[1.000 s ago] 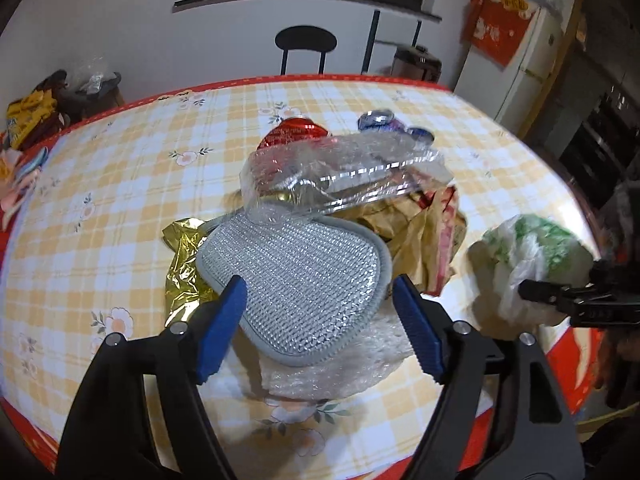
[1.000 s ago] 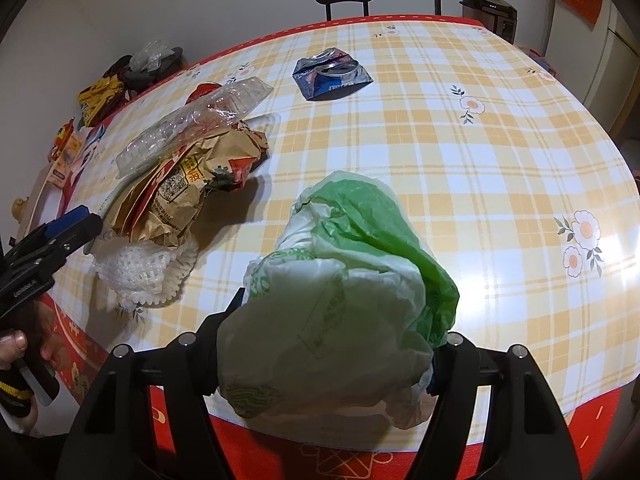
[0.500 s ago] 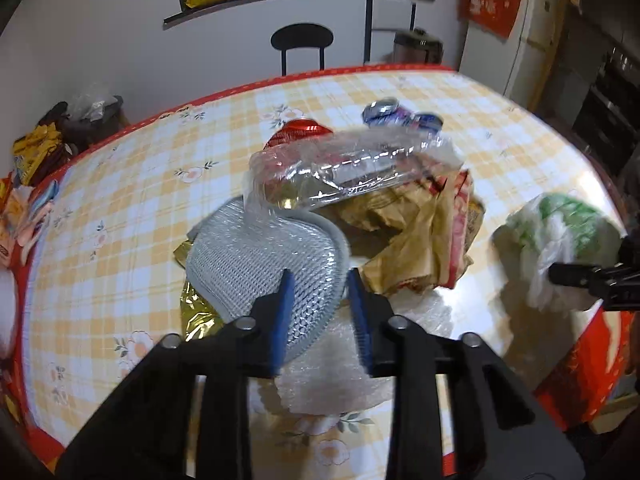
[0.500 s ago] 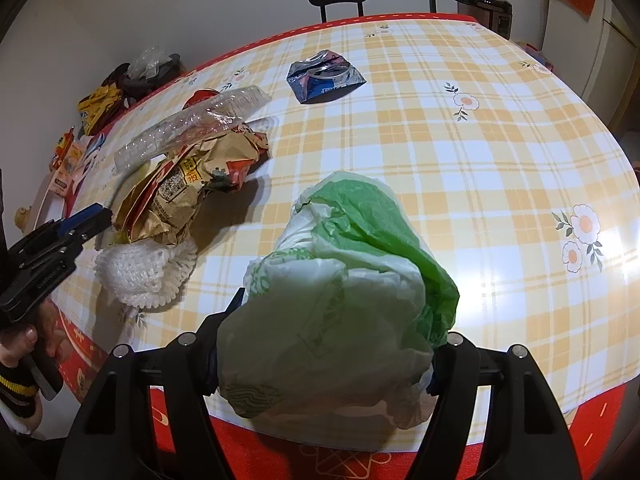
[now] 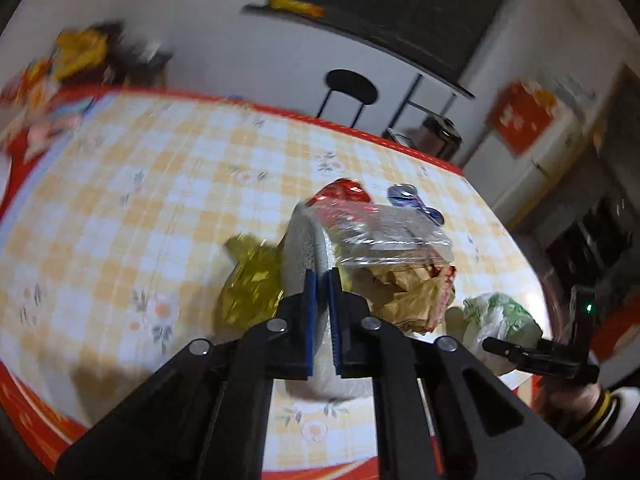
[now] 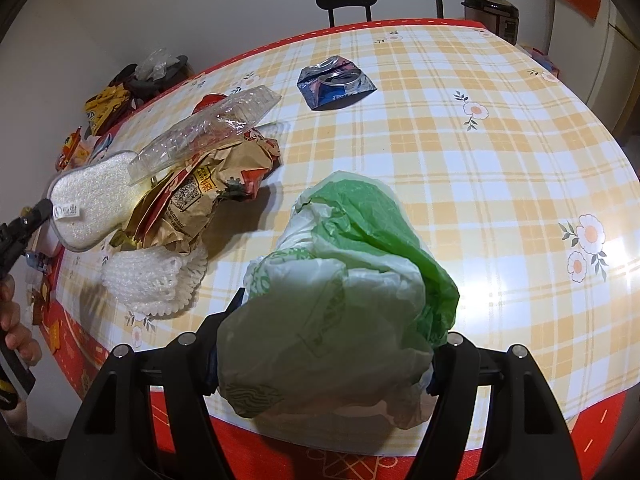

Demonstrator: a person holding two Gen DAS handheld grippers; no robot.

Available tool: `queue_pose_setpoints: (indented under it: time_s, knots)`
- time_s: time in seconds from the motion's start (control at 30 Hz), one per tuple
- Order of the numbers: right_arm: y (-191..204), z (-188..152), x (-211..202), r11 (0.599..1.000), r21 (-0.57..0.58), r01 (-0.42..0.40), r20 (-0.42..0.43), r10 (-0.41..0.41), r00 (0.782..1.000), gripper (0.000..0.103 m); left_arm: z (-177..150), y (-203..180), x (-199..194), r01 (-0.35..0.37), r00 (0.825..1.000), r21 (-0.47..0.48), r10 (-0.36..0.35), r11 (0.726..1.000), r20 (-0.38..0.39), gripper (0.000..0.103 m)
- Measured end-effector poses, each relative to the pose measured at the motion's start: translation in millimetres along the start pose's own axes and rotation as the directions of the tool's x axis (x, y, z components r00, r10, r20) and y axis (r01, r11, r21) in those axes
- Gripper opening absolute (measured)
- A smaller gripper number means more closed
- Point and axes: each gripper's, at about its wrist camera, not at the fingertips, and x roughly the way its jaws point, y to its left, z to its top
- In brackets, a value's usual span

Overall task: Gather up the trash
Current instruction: 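Grasp the grey mesh sponge with the left tool and lift it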

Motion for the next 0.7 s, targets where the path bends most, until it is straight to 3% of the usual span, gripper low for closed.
queue_pose_setpoints:
  time_s: [0.1,0.4,0.53,0.6,0.7]
  knots:
    - [3,2,1,1.0,-0.011,0.0,-0.005,0.0,1.0,0.069,-14,21,0,0.016,0.999,-0.098,-0.019,0.995,-0.029,0.01]
    - [15,4,7,0.999,-0.054,-0.004,-0.027,0.002,1.0,0.069,-43,27,16,0.01,0.989,-0.112,-0.027,0.994,-0.144,0.012]
    - [14,4,7,0.999,-0.048,0.0,-0.029,-0.001,1.0,0.069,-56,33,28,0.012,0.98,-0.14,-0.04,0.99,-0.197,0.033]
    - [13,4,7,0.999,-0.045,0.003,-0.03,-0.004,1.0,0.069,-57,34,30,0.01,0.979,-0.137,-0.038,0.99,-0.2,0.049]
    - [14,3,7,0.999,-0.047,0.004,-0.033,-0.006,0.999,0.069,-52,37,34,0.031,0.979,-0.124,-0.055,0.992,-0.194,0.059]
